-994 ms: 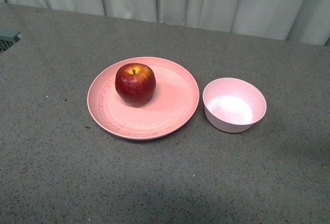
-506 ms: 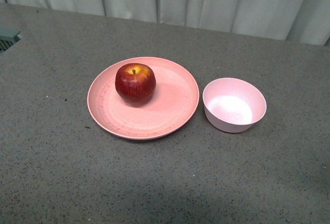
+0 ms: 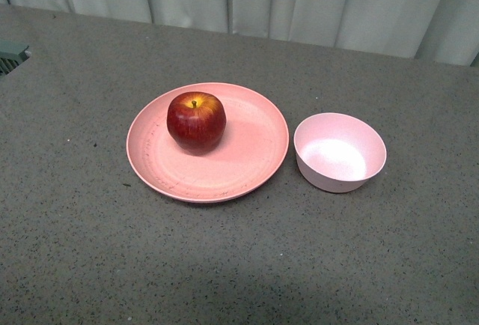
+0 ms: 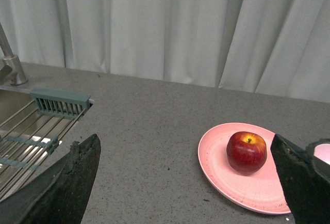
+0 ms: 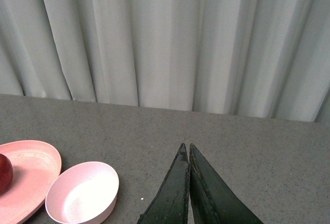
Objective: Move apple from plate to bowl
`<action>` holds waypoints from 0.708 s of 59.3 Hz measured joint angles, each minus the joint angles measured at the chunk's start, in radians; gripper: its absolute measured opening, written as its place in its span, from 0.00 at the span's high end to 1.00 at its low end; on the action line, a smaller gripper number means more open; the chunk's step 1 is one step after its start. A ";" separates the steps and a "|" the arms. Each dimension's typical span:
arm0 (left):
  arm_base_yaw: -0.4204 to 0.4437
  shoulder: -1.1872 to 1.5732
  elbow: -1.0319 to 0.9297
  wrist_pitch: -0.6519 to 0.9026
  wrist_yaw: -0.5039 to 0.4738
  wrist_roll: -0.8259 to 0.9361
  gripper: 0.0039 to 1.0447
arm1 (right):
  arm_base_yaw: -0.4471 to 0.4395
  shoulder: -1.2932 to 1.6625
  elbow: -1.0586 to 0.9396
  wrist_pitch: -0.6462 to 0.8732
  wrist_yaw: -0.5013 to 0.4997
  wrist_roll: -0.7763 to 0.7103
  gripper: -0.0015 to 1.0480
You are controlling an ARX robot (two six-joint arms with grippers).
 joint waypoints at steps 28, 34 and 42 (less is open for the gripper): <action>0.000 0.000 0.000 0.000 0.000 0.000 0.06 | 0.000 -0.220 0.000 -0.212 0.000 0.000 0.99; 0.000 0.000 0.000 0.000 0.000 0.000 0.06 | 0.000 -0.245 0.000 -0.238 0.000 0.000 0.99; 0.000 0.000 0.000 0.000 0.000 0.000 0.06 | 0.000 -0.279 0.000 -0.272 0.000 0.000 0.99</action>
